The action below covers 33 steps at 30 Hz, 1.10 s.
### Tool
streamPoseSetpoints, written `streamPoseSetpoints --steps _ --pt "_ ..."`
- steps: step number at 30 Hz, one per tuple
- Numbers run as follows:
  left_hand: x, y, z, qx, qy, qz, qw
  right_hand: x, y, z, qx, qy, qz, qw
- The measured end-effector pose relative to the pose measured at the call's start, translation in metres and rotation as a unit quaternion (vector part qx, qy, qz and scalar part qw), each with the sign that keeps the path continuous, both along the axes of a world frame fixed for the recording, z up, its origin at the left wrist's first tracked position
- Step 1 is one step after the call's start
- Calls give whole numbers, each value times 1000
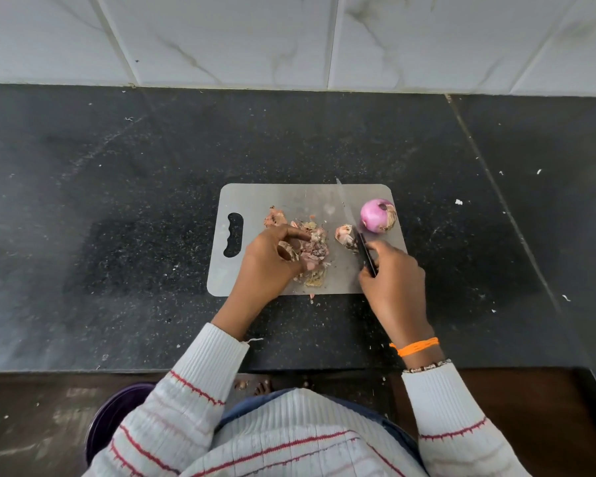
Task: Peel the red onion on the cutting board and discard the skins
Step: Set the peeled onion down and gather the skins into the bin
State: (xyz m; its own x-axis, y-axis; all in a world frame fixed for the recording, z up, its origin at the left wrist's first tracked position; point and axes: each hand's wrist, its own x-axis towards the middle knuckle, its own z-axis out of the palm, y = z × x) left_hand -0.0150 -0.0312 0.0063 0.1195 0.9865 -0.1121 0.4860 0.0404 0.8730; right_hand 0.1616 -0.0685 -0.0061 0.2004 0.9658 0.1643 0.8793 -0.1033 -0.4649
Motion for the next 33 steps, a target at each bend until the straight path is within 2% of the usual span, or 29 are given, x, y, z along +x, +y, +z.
streamPoseSetpoints --steps 3,6,10,16,20,24,27,30,33 --pt "-1 -1 -8 16 126 -67 990 -7 -1 -2 0 -16 2 1000" --pt "2 -4 -18 49 184 -65 980 -16 1 -5 -9 -7 16 1000" --pt "0 -1 -22 64 196 -29 978 -26 3 -7 0 6 42 999" --pt "-4 1 -20 80 165 -11 983 -13 19 -1 14 14 4 1000" --pt "-10 3 -16 93 169 -12 981 -6 25 5 -41 -59 15 997" --pt "-24 12 2 63 229 -52 970 -12 21 20 -43 -89 46 994" --pt "-31 21 10 24 280 -78 957 -22 25 27 -129 -38 117 984" --pt "-30 34 8 -32 315 -114 942 -33 32 27 -261 -4 160 952" --pt "-25 44 5 -80 337 -141 927 -43 40 22 -288 -11 157 944"
